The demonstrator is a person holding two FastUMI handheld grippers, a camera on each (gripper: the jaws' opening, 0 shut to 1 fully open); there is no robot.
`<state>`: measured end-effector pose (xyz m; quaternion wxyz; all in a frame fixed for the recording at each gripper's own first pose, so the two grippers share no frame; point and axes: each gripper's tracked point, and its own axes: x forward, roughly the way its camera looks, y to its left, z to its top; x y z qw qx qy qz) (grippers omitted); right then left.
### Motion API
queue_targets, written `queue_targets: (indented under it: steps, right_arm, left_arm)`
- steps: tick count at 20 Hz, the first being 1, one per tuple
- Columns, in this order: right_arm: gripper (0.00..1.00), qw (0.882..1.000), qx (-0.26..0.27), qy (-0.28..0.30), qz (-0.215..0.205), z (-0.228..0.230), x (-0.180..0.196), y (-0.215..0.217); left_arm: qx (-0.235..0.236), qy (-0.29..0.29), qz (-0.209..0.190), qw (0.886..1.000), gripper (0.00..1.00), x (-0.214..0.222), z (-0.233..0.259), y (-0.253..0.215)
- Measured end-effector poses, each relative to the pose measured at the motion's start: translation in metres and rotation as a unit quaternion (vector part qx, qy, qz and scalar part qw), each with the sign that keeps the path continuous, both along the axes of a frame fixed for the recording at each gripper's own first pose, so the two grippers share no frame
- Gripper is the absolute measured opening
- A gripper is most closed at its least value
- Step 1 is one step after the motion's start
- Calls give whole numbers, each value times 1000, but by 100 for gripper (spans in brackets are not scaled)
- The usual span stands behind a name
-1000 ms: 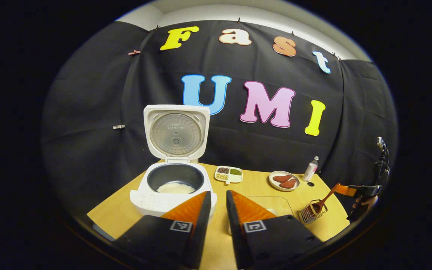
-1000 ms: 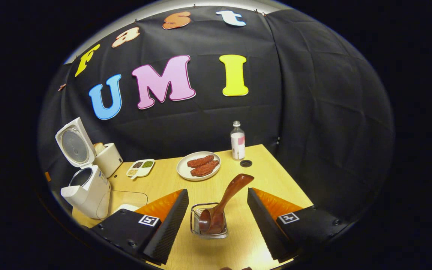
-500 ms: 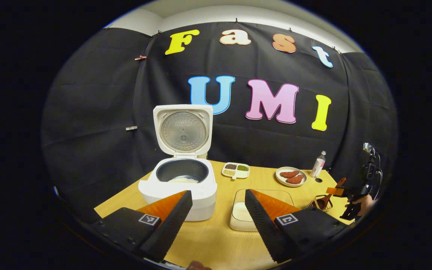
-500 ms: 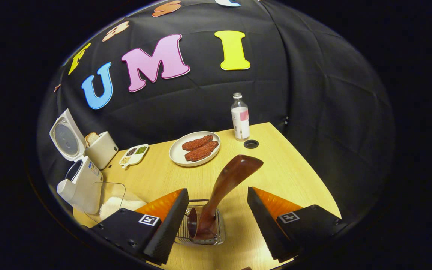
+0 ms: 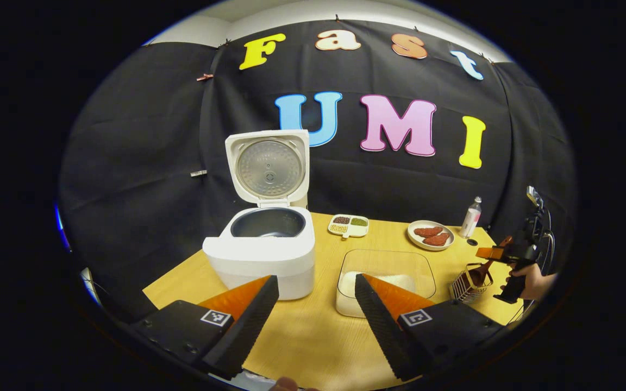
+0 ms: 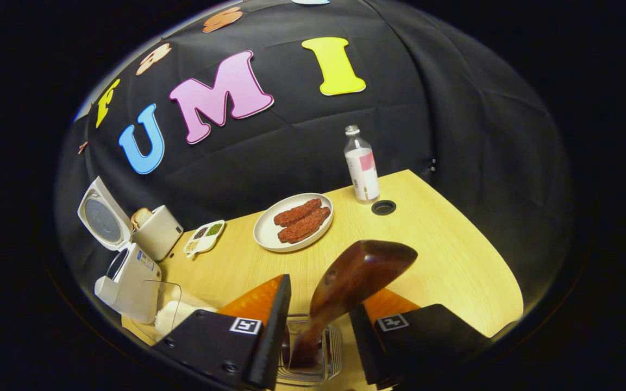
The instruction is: Close the left gripper, press the button to open the rice cooker; take a wooden spoon from the chopstick holder with the right hand, scoop a spoonful of rice and pour it into the rice cooker, then put the wooden spoon back into the chopstick holder.
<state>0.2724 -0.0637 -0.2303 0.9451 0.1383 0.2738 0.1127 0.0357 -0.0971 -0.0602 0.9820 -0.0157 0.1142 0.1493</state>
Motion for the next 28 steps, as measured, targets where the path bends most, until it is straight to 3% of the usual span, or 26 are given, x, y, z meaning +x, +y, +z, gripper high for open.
queue_targets:
  steps: [1, 7, 11, 21, 26, 28]
  right_arm:
    - [43, 1000, -4, -1, -5, 1, 0, -2]
    - [23, 999, 13, -5, -29, 29, -10, -2]
    - [20, 999, -3, -23, -23, 52, -13, 5]
    - [20, 992, 5, -94, -79, 165, -35, 14]
    - [20, 992, -1, -108, -72, 195, -62, 57]
    - [20, 992, -8, -109, -63, 200, -70, 82]
  left_arm:
    - [-1, 2, -5, 1000, 97, 1, -1, -5]
    - [17, 8, -29, 999, 96, 7, -1, -17]
    - [13, -3, -40, 999, 96, 4, 4, -10]
    - [-20, -29, -86, 996, 96, -7, 2, 49]
    - [45, -31, -104, 993, 97, -10, -2, 96]
    - [35, -31, -121, 992, 97, -14, -7, 102]
